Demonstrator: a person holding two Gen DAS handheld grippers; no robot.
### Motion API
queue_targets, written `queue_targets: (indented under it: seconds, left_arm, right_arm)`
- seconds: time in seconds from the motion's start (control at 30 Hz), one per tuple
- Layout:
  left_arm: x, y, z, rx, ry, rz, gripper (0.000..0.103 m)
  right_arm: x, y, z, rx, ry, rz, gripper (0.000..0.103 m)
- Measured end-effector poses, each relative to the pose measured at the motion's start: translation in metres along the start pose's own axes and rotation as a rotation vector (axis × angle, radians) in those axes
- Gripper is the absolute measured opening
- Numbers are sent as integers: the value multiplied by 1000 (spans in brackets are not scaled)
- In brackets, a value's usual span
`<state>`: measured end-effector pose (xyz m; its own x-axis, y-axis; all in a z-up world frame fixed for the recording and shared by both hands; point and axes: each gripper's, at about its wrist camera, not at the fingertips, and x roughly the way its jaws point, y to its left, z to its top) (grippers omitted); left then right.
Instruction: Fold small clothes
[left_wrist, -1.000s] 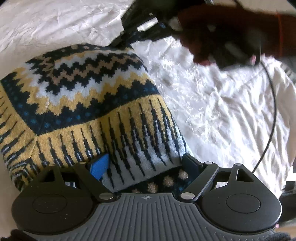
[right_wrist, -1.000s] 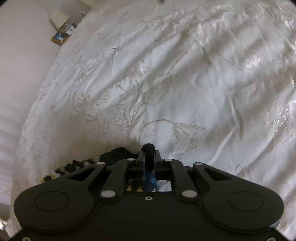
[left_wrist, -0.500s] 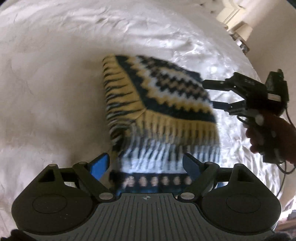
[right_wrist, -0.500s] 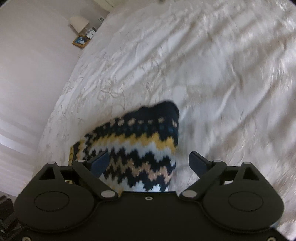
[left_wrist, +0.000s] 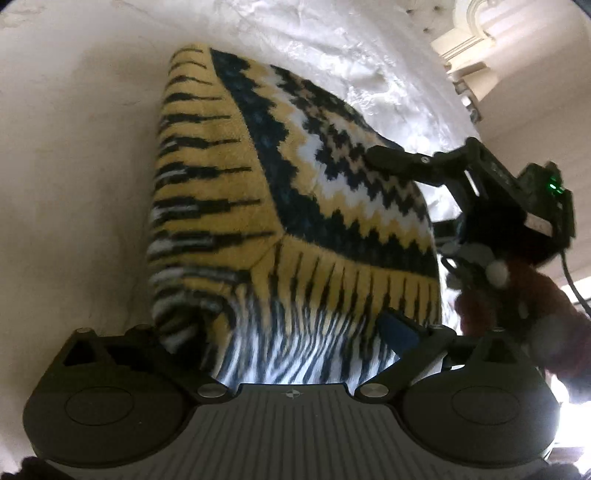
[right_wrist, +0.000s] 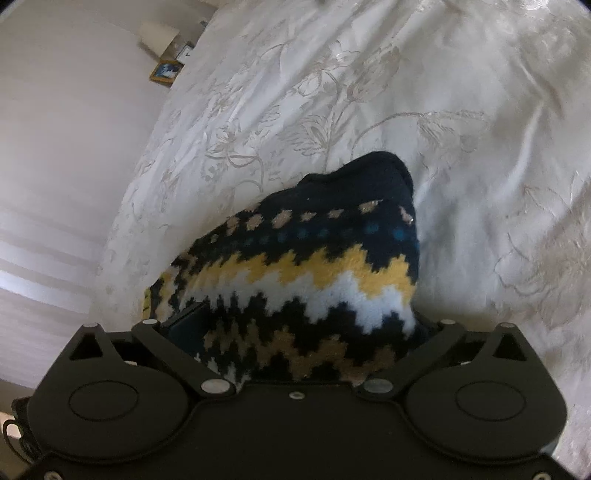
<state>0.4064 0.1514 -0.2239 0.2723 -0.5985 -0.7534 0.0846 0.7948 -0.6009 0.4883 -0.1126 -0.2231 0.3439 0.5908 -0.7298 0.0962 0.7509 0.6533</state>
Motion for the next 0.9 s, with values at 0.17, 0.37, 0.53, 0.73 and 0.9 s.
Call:
queue_targets:
  seconds: [0.17, 0.37, 0.53, 0.73, 0.9]
  left_arm:
    - [-7, 1, 2, -63, -4, -59, 45]
    - [-33, -30, -11, 22, -29, -100, 37]
    - [-62, -70, -39, 76, -48, -134, 37]
    - [-84, -111, -100, 110, -51, -122, 37]
    - [-76, -135, -157, 89, -27, -78, 38]
  right_arm:
    - [-12, 16, -7, -22, 30, -68, 55]
    - [-59, 48, -25, -61, -43, -66, 51]
    - [-115, 75, -56, -100, -92, -73, 51]
    - [-170, 75, -103, -97, -116, -30, 51]
    - [-196, 54, -151, -83, -80, -6, 51]
